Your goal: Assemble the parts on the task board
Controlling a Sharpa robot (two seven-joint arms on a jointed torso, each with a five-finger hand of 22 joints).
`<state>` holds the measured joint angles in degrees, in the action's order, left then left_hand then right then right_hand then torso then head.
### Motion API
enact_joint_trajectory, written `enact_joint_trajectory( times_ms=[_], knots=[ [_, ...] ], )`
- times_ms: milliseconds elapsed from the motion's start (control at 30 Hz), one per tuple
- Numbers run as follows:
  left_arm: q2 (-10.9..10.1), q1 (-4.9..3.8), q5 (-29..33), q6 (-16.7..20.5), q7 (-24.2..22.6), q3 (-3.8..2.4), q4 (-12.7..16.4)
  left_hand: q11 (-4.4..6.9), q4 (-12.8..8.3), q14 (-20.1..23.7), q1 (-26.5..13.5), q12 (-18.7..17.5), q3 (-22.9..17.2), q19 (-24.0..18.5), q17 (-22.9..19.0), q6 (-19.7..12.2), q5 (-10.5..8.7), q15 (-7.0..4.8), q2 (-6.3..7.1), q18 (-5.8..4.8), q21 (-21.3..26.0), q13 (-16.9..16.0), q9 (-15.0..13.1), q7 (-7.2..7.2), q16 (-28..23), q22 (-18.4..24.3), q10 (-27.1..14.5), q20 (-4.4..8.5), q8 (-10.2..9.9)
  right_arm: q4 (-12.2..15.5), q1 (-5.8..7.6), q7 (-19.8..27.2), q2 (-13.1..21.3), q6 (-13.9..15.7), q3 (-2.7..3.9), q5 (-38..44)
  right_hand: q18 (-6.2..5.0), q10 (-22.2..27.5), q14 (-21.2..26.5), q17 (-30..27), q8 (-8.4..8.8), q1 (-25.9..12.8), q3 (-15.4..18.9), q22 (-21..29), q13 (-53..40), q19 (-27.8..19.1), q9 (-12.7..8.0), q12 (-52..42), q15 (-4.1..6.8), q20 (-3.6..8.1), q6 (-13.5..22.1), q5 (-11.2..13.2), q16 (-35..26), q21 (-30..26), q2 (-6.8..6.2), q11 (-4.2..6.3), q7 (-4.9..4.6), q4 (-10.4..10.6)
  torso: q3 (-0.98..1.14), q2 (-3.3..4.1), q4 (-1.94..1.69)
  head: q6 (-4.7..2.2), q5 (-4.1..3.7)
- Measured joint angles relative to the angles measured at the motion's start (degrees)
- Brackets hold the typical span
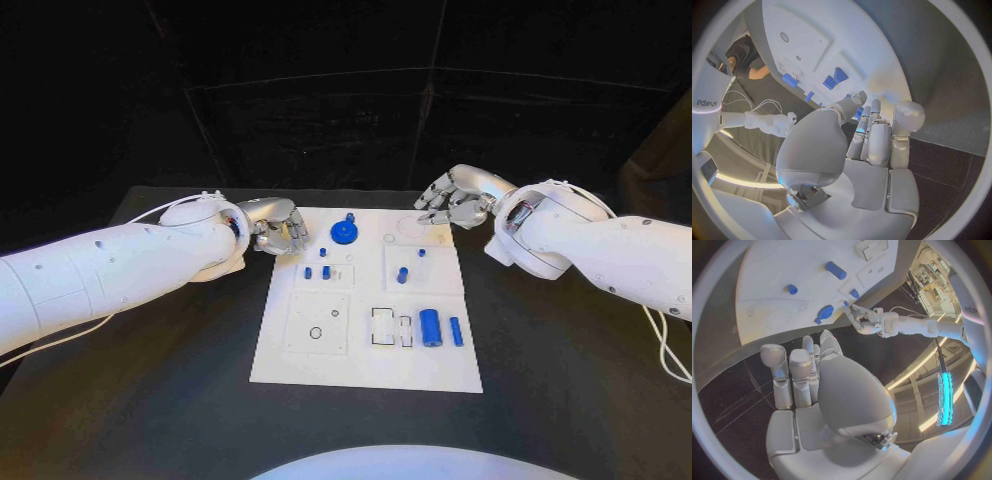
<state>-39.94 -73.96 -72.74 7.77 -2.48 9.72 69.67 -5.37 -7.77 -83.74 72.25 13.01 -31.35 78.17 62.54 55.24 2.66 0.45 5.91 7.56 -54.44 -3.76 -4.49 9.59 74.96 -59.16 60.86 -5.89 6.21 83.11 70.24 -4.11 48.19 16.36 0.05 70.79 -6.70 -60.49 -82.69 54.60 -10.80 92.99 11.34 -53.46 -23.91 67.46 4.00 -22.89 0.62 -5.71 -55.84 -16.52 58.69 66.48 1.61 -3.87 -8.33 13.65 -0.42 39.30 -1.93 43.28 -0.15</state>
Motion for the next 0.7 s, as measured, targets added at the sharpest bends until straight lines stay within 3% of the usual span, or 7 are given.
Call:
enact_joint_trajectory(
  times_ms=[33,133,200,433,533,700],
  knots=[
    [-0.49,0.00,2.06,0.81,-0.79,-0.02,0.20,-0.17,0.24,0.69,0.00,-0.34,0.05,-1.23,-2.29,0.93,0.00,0.31,0.00,-0.01,2.72,0.00,-0.14,0.26,-1.51,2.20,-0.17,-0.11,0.43,-0.01,-0.27,-0.39,-0.07,-0.35,0.00,1.86,0.00,-0.22,0.00,0.00,0.00,0.30,0.00,0.00,1.14,0.05,-0.04,1.09,0.00,0.05,-0.31,0.66,0.00,-0.13,0.16,0.21,0.09,0.00,0.01,0.00,0.00,-0.10,-0.21],
    [-2.12,0.00,12.96,3.33,-5.22,-0.03,1.48,-0.61,0.82,4.44,0.00,-0.34,0.18,-5.75,-10.24,2.16,0.00,0.44,0.00,1.92,11.68,-0.14,-0.14,0.54,-7.04,9.25,0.28,-0.47,0.74,-0.02,-1.29,-1.48,-0.28,-1.26,-0.03,8.00,0.00,-0.35,-0.37,0.34,0.90,1.49,-0.27,-0.06,4.52,0.36,-0.15,4.42,0.08,0.30,-0.93,2.65,0.00,-0.26,-0.01,0.06,0.20,-0.04,0.03,0.00,0.04,-0.52,-1.09],
    [-2.95,-0.02,20.89,4.47,-8.83,-0.04,2.79,-0.53,0.91,5.67,-0.25,0.11,0.27,-7.34,-12.74,2.42,0.00,0.43,-0.25,2.21,14.75,-0.33,-0.08,0.43,-8.84,11.62,0.70,-0.57,0.90,-0.04,-2.03,-2.08,-0.35,-1.70,-0.06,11.53,0.00,-0.33,-0.74,1.04,1.56,1.80,-0.41,-0.50,6.27,0.86,-0.21,6.09,-0.30,-0.02,-0.94,3.34,0.56,-0.26,-0.33,0.08,0.20,0.11,0.03,0.01,0.06,-0.71,-1.67],
    [-5.19,-0.03,50.31,6.46,-21.29,-0.08,7.52,-0.25,1.85,7.91,-0.68,1.23,1.22,-8.60,-17.23,2.62,0.00,0.25,-0.68,2.20,17.17,-0.55,0.22,0.23,-11.81,13.37,1.40,-0.58,0.90,-0.33,-3.90,-3.86,-0.83,-2.99,-0.11,21.66,0.00,-0.41,-0.96,2.36,3.12,2.71,-0.81,-1.48,10.99,1.47,-0.21,9.66,-0.51,-0.22,-1.14,3.68,1.52,0.23,-0.78,-0.45,0.00,0.20,-0.09,0.03,0.02,-1.16,-2.80],
    [-5.90,-0.03,58.50,6.69,-24.24,-0.07,8.70,-0.26,1.83,8.32,-0.68,1.40,1.70,-8.96,-18.19,2.83,0.00,0.25,-0.68,2.19,17.57,-0.64,0.27,0.02,-12.29,13.62,1.40,-0.63,0.96,-0.32,-4.20,-4.29,-1.02,-3.49,-0.10,24.18,0.00,-0.41,-0.96,2.83,3.73,2.70,-1.15,-2.05,12.46,1.98,-0.21,10.63,-0.51,-0.11,-1.14,3.87,2.01,0.66,-0.76,-0.45,0.00,0.30,-0.08,0.05,0.00,-1.26,-2.99],
    [-6.35,-0.02,65.98,6.75,-26.77,-0.04,9.92,-0.05,1.83,8.80,-0.68,1.68,1.70,-9.01,-19.03,3.03,0.00,0.17,-0.68,2.19,17.89,-0.70,0.27,0.23,-12.78,13.81,1.60,-0.68,1.11,-0.25,-4.51,-4.71,-1.31,-4.28,-0.09,26.54,0.00,-0.20,-1.16,3.27,4.46,3.00,-1.54,-2.63,14.21,1.98,-0.20,11.63,-0.71,-0.11,-1.14,3.89,2.35,1.08,-1.08,-0.66,0.00,0.24,-0.07,0.06,-0.04,-1.39,-3.10]
  ],
)
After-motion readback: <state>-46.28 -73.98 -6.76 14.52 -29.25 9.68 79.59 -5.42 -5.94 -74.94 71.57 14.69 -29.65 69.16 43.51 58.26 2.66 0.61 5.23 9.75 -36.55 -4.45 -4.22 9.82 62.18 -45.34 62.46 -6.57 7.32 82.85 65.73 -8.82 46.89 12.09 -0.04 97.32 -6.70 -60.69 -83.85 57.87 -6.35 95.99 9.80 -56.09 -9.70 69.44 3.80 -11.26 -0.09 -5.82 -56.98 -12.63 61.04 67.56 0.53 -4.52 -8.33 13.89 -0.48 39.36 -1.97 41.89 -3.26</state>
